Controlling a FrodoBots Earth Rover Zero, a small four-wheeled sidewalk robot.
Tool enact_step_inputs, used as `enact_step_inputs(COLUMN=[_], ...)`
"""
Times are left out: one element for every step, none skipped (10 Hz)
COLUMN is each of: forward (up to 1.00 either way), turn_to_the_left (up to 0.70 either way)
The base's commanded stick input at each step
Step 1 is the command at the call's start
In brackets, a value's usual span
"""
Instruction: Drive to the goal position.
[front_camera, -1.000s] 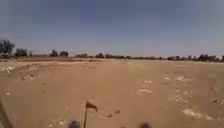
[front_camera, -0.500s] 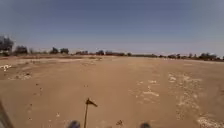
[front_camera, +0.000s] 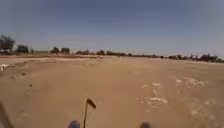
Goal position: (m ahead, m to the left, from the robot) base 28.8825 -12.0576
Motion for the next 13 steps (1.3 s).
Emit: enact_step_inputs(forward=[0.5,0.5,0.5,0.5,0.5,0.5,0.5,0.5,0.5,0.5,0.5,0.5,0.5], turn_to_the_left=[0.0,0.0,0.0,0.0,0.0,0.0,0.0,0.0,0.0,0.0,0.0,0.0,0.0])
